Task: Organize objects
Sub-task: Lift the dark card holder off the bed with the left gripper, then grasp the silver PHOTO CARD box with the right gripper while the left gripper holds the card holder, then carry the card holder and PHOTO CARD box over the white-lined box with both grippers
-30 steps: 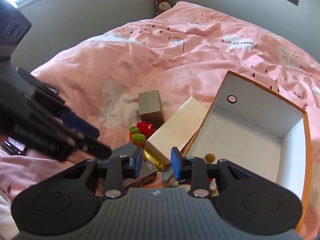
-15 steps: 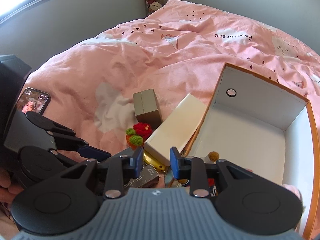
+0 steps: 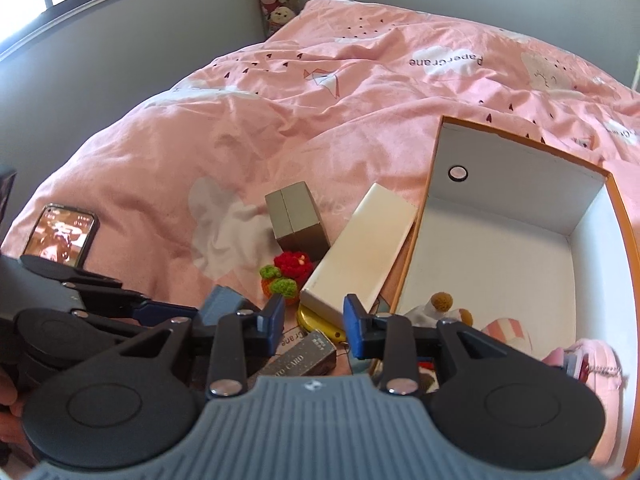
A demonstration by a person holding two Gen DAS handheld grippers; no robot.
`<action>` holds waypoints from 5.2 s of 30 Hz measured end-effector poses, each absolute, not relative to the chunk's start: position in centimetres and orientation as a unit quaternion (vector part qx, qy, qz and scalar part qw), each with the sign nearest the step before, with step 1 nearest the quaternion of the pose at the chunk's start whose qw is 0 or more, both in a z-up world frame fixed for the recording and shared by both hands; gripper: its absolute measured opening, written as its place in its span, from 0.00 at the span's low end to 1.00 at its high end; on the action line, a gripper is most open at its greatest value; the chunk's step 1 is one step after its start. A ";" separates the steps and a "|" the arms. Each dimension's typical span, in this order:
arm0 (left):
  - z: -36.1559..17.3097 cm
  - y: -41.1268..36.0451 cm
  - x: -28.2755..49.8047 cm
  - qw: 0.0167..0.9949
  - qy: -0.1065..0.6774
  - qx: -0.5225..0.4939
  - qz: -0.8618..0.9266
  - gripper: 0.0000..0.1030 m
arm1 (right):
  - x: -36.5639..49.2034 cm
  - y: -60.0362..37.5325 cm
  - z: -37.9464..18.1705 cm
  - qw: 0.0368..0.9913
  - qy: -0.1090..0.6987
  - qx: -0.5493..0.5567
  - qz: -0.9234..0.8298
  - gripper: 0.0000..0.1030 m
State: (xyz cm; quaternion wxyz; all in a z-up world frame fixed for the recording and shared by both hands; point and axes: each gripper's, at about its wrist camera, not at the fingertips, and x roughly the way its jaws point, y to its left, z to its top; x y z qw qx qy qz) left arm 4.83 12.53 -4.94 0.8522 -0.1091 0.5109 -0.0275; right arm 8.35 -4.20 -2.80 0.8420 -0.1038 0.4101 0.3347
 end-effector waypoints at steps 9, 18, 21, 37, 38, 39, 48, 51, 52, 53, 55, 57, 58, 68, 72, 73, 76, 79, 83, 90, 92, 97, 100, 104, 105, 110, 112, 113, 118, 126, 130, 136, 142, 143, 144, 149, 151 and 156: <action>-4.8 15.9 4.0 0.857 0.501 -0.118 0.020 0.02 | 7.7 -2.2 -4.4 0.825 0.485 -0.045 0.287 0.36; -5.2 16.7 4.0 0.847 0.508 -0.157 0.005 0.14 | 6.3 -0.7 -5.2 0.829 0.514 -0.047 0.216 0.48; -5.6 16.6 4.4 0.840 0.515 -0.167 0.005 0.22 | 5.6 -0.7 -5.1 0.828 0.519 -0.038 0.210 0.46; -4.8 16.4 4.2 0.831 0.518 -0.204 -0.015 0.64 | 5.8 -4.3 -9.2 0.803 0.562 0.145 0.135 0.44; -5.0 16.5 4.3 0.829 0.520 -0.206 -0.011 0.64 | 5.9 -4.1 -9.5 0.802 0.563 0.148 0.136 0.44; -5.2 16.5 4.5 0.827 0.523 -0.206 -0.007 0.64 | 6.0 -3.8 -9.8 0.802 0.563 0.146 0.138 0.45; -7.5 15.3 6.3 0.815 0.554 -0.168 0.030 0.68 | 6.8 -5.3 -11.8 0.785 0.585 0.164 0.122 0.25; -8.2 15.0 6.7 0.813 0.559 -0.158 0.039 0.72 | 6.9 -6.1 -12.2 0.778 0.591 0.175 0.120 0.25; -8.5 14.9 6.9 0.812 0.561 -0.153 0.043 0.72 | 7.0 -6.2 -12.3 0.776 0.592 0.178 0.121 0.25; -8.8 14.8 7.0 0.812 0.563 -0.150 0.044 0.75 | 7.0 -6.2 -12.3 0.776 0.592 0.178 0.122 0.25; -9.2 14.6 7.3 0.810 0.566 -0.149 0.044 0.81 | 7.0 -6.0 -12.3 0.778 0.590 0.173 0.130 0.26; -9.6 14.6 7.6 0.807 0.569 -0.151 0.044 0.85 | 7.1 -5.9 -12.4 0.778 0.591 0.169 0.132 0.27; -9.8 14.6 7.8 0.806 0.570 -0.153 0.043 0.85 | 7.2 -6.0 -12.6 0.776 0.593 0.170 0.131 0.28; -9.4 14.7 7.5 0.814 0.549 -0.186 0.024 0.78 | 7.3 -6.5 -12.3 0.776 0.588 0.179 0.141 0.26; -8.0 14.7 6.5 0.820 0.532 -0.213 -0.004 0.69 | 7.2 -6.6 -12.3 0.776 0.587 0.177 0.147 0.26; -7.8 14.7 6.3 0.817 0.531 -0.222 -0.012 0.67 | 7.2 -6.6 -12.3 0.776 0.587 0.176 0.148 0.26; -7.6 14.5 5.9 0.814 0.530 -0.235 -0.030 0.52 | 7.2 -6.6 -12.4 0.777 0.587 0.174 0.149 0.26; -7.7 14.0 6.3 0.815 0.531 -0.231 -0.029 0.47 | 7.2 -6.6 -12.4 0.778 0.586 0.172 0.150 0.26; -8.3 13.4 6.5 0.816 0.532 -0.223 -0.016 0.40 | 7.2 -6.6 -12.4 0.778 0.586 0.171 0.150 0.26; -8.0 13.3 5.9 0.828 0.519 -0.211 -0.005 0.36 | 7.2 -6.4 -12.1 0.781 0.582 0.164 0.157 0.25; -7.3 13.2 5.6 0.835 0.513 -0.199 0.000 0.36 | 7.0 -6.4 -11.9 0.783 0.578 0.160 0.164 0.24; -5.7 12.5 5.0 0.849 0.502 -0.163 0.019 0.36 | 6.1 -6.7 -10.6 0.797 0.558 0.148 0.176 0.23; -4.6 12.1 4.5 0.858 0.491 -0.147 0.025 0.36 | 5.7 -7.0 -9.8 0.803 0.547 0.144 0.188 0.23; -3.2 12.2 4.0 0.866 0.478 -0.147 0.027 0.36 | 5.7 -6.8 -8.8 0.808 0.526 0.150 0.217 0.23; -2.7 12.3 3.9 0.867 0.474 -0.148 0.028 0.36 | 5.6 -7.0 -8.4 0.810 0.520 0.153 0.224 0.23; -0.3 12.9 3.3 0.877 0.450 -0.164 0.018 0.36 | 5.4 -7.7 -6.3 0.820 0.486 0.161 0.255 0.23; 0.8 13.0 3.4 0.882 0.439 -0.173 0.015 0.36 | 5.5 -8.0 -5.4 0.829 0.467 0.164 0.263 0.23; 1.4 13.0 3.5 0.884 0.433 -0.174 0.012 0.36 | 5.7 -8.3 -4.9 0.833 0.455 0.166 0.266 0.23; 4.2 11.6 4.7 0.898 0.405 -0.172 -0.018 0.36 | 6.4 -11.3 -2.3 0.853 0.405 0.186 0.272 0.23; 6.0 6.0 9.8 0.895 0.400 -0.162 -0.116 0.36 | 11.2 -17.3 0.1 0.871 0.375 0.204 0.245 0.23; 4.3 2.5 13.7 0.887 0.425 -0.134 -0.121 0.36 | 14.7 -19.6 -0.7 0.864 0.396 0.212 0.227 0.23; 0.2 -1.3 18.0 0.872 0.475 -0.076 -0.088 0.36 | 20.4 -20.7 -3.9 0.845 0.445 0.219 0.201 0.23; -2.6 -3.8 20.5 0.860 0.503 -0.034 -0.078 0.36 | 23.0 -20.3 -6.3 0.839 0.463 0.219 0.183 0.23; -3.0 -4.0 20.8 0.857 0.509 -0.033 -0.075 0.36 | 23.1 -20.2 -6.5 0.845 0.459 0.209 0.179 0.23; -3.4 -4.3 21.1 0.854 0.514 -0.032 -0.070 0.36 | 23.2 -20.2 -6.7 0.851 0.454 0.200 0.174 0.23; -4.2 -5.0 21.6 0.860 0.506 -0.027 -0.060 0.36 | 23.1 -20.6 -6.7 0.862 0.436 0.185 0.181 0.23; -4.4 -4.8 21.8 0.853 0.515 -0.050 -0.064 0.36 | 22.9 -20.8 -6.3 0.867 0.427 0.180 0.182 0.23; -5.8 -5.2 21.9 0.843 0.531 -0.060 -0.061 0.36 | 22.6 -21.6 -5.2 0.875 0.407 0.190 0.179 0.23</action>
